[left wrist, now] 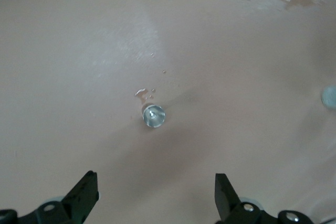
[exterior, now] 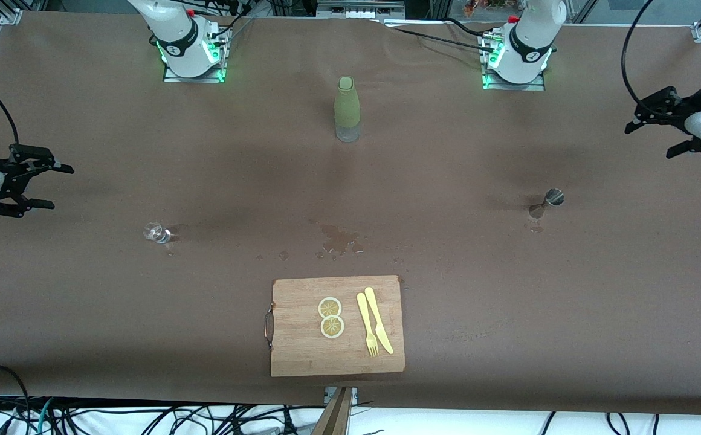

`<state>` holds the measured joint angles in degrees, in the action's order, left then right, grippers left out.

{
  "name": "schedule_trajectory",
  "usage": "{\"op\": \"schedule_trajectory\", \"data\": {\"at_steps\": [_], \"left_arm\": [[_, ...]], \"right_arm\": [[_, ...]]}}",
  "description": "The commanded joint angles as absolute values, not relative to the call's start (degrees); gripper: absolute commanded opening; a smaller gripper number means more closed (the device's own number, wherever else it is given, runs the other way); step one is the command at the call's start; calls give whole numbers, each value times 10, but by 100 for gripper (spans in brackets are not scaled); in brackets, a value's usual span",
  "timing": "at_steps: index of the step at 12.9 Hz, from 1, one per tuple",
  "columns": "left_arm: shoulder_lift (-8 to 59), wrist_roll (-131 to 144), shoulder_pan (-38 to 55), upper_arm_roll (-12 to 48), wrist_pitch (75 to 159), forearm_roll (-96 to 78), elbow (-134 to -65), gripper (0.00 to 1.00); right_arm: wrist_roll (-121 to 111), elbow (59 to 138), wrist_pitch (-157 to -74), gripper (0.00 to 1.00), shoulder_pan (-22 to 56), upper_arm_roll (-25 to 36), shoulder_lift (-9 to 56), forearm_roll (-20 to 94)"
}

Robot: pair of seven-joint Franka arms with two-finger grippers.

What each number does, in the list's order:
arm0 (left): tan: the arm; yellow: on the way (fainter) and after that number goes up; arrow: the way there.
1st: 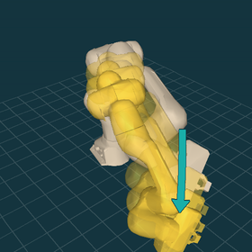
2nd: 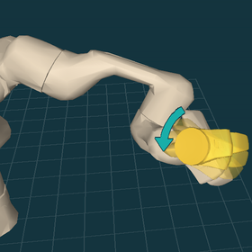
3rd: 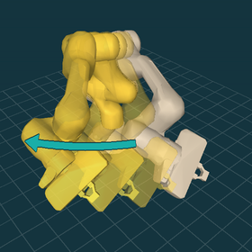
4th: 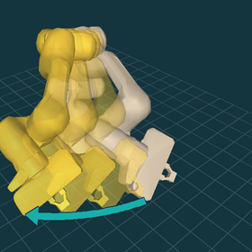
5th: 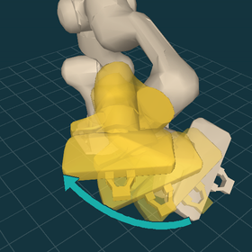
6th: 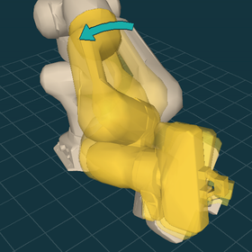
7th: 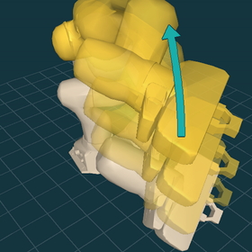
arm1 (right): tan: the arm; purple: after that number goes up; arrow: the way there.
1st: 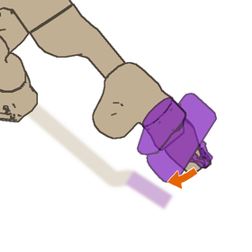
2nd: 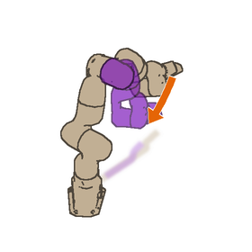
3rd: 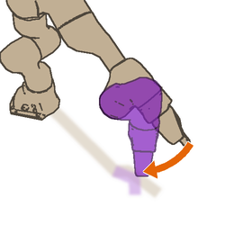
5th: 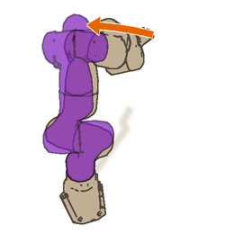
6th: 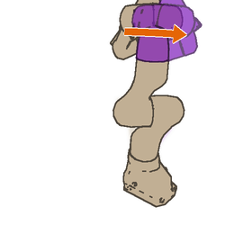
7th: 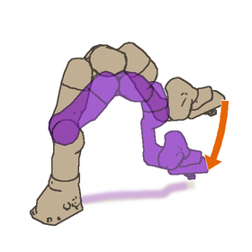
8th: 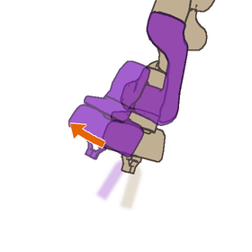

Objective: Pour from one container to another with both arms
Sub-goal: 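Lower the right gripper toward the glass beaker while the left gripper approaches the jigger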

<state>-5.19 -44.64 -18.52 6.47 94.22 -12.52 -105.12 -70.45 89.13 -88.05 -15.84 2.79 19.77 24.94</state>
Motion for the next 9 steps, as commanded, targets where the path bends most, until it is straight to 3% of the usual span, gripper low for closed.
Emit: {"op": "schedule_trajectory", "data": {"at_steps": [1,9], "left_arm": [[-17,-611,-244,64,957,-178,-1058,98],[118,-956,-335,64,982,-341,-1078,98]], "right_arm": [[-792,883,-853,100,-192,22,235,325],[-1100,881,-852,100,-242,22,364,463]]}}
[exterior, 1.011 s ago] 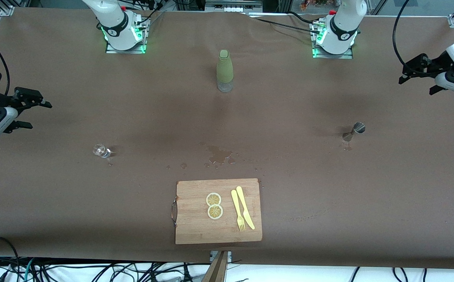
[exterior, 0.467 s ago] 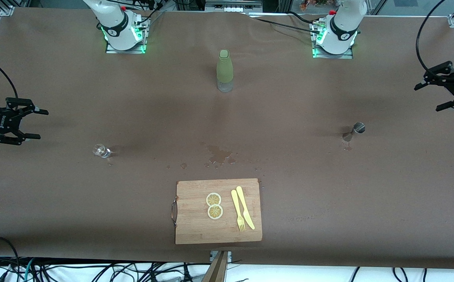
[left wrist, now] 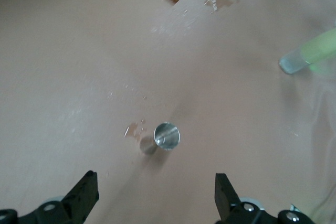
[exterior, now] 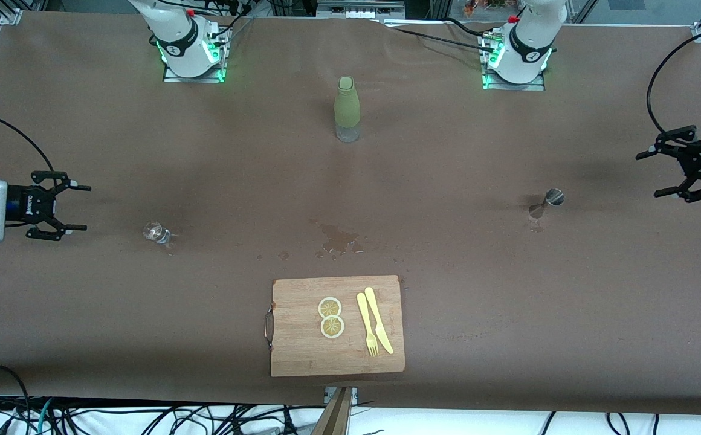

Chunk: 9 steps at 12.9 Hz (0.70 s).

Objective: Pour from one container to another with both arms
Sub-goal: 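Lower the right gripper toward the glass beaker while the left gripper approaches the jigger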

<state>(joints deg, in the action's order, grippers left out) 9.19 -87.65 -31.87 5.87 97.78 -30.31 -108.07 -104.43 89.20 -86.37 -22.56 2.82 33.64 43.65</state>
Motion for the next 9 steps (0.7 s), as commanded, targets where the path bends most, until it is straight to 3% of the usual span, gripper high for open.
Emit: {"op": "schedule_trajectory", "data": {"at_steps": [1,9], "left_arm": [[131,-995,-338,64,986,-354,-1078,98],[244,-1241,-355,64,985,-461,-1083,99]], "right_arm": [[-1130,881,-853,100,-243,22,378,469],[-1293,880,-861,100,-252,21,472,513]]}}
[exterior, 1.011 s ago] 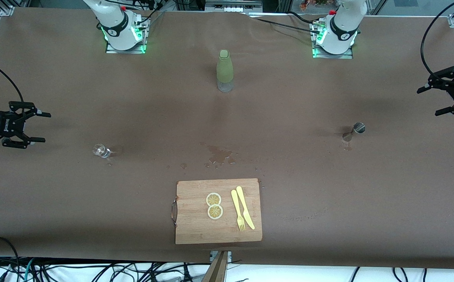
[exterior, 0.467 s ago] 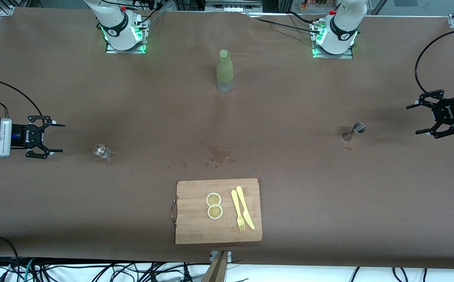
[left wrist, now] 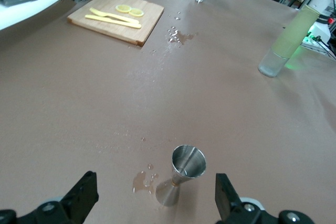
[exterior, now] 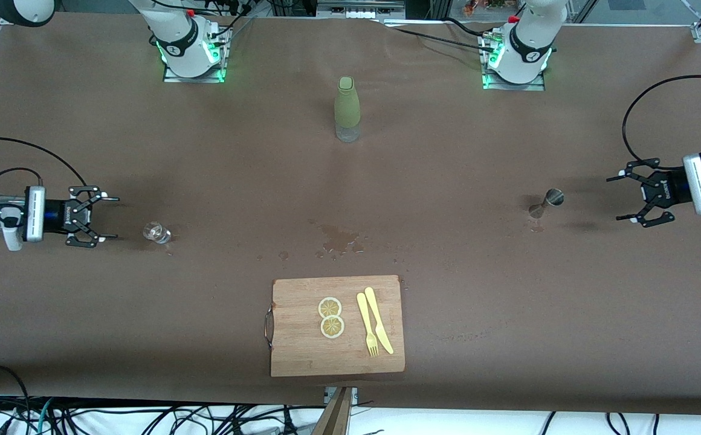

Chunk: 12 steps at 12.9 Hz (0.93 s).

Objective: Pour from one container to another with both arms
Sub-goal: 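Lower the right gripper toward the glass beaker while the left gripper approaches the jigger, then grasp the glass beaker with the right gripper while the left gripper grasps the jigger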

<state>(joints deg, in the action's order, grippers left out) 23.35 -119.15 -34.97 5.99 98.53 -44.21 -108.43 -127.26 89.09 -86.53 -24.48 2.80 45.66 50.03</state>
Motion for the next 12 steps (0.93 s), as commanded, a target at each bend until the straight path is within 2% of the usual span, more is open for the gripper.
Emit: {"op": "schedule_trajectory", "data": {"at_steps": [1,12], "left_arm": [[251,-1261,-355,64,983,-461,-1084,99],[361,-1457,-377,64,962,-494,-1086,99]], "right_arm": [[-1303,878,-863,100,-251,21,477,513],[-1372,865,-923,100,-223,15,527,540]]}}
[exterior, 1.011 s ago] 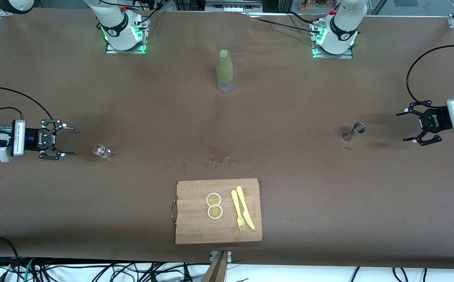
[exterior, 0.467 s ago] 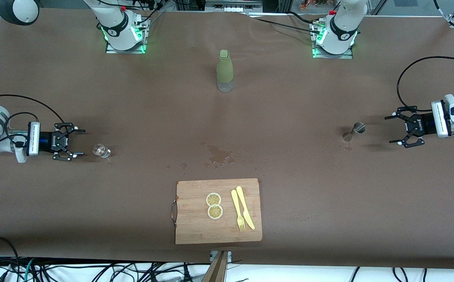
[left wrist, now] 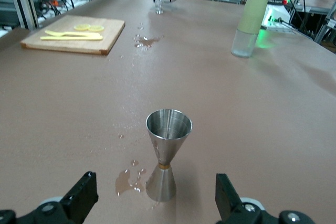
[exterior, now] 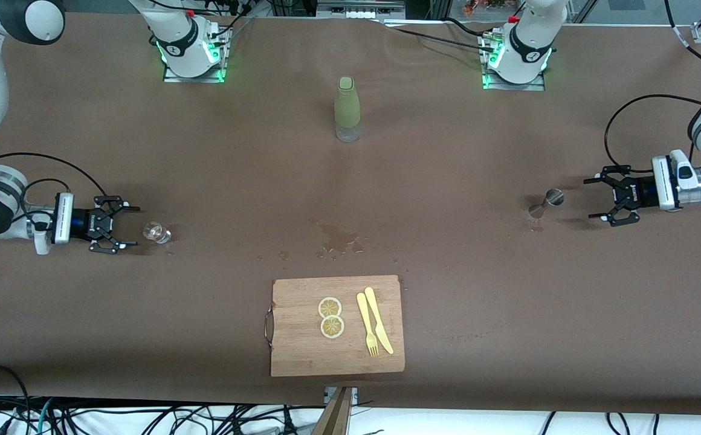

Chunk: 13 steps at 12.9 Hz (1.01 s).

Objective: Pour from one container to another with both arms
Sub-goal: 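Grasp the glass beaker with the right gripper while the left gripper grasps the jigger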

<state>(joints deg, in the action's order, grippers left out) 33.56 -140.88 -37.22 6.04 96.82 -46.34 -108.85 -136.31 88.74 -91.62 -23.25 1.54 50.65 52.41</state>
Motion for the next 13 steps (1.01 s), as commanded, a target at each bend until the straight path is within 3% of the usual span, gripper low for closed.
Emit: {"op": "schedule_trajectory", "data": {"at_steps": [1,11,13], "left_arm": [[371,-1459,-377,64,962,-495,-1085,99],[443,-1508,-371,68,946,-569,-1084,100],[445,-1513,-364,69,946,-578,-1085,100]], "right_arm": [[-1372,854,-924,100,-218,14,536,540],[-1370,850,-947,99,-198,1,542,545],[-1370,851,-948,94,-197,1,542,544]]}}
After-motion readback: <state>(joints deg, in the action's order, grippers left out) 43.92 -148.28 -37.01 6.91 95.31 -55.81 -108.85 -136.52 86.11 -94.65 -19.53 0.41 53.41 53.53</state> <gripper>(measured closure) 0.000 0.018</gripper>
